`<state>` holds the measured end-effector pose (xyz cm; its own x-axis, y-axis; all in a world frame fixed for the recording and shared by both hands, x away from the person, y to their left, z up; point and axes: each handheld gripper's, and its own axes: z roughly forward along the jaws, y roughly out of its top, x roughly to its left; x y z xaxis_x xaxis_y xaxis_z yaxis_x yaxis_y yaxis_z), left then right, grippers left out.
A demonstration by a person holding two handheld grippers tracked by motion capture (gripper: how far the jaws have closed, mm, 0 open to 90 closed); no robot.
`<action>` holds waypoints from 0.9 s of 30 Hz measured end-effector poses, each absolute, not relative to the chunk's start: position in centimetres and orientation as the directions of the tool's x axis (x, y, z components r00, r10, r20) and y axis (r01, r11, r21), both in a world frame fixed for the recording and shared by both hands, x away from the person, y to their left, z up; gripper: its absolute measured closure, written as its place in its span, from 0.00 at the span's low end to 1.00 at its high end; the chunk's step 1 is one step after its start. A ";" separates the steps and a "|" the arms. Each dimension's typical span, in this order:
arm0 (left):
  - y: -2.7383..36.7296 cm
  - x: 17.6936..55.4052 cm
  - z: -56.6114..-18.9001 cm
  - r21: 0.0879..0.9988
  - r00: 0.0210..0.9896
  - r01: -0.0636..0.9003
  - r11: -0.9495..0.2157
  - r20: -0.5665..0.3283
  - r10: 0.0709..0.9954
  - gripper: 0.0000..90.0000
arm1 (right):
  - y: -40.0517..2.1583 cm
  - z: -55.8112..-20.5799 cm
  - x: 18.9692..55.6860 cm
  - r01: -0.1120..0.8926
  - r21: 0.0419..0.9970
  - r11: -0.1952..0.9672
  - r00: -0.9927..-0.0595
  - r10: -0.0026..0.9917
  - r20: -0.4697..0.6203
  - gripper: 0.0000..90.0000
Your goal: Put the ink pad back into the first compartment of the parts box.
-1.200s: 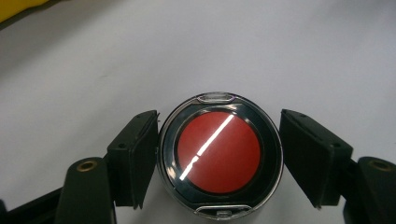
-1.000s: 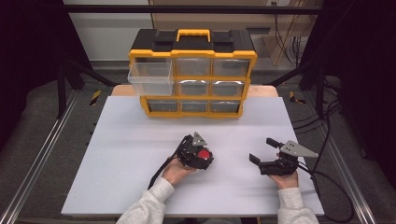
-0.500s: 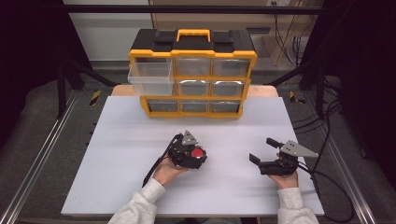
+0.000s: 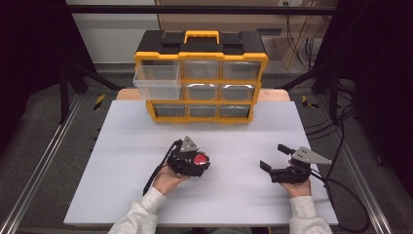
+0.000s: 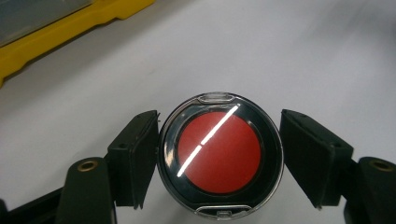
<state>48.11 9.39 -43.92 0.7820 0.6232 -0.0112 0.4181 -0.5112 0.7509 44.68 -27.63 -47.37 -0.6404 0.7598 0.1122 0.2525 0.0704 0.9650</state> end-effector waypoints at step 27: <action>12.8 48.0 -40.1 0.808 0.748 0.403 -0.429 -0.020 0.664 0.33 | -27.6 -47.4 44.7 0.251 0.965 0.075 -0.643 0.758 0.108 0.00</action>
<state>48.03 12.80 -40.11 0.7477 0.6637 -0.0202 0.4028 -0.4291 0.8085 44.69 -27.59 -47.35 -0.6432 0.7580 0.1084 0.2508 0.0748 0.9651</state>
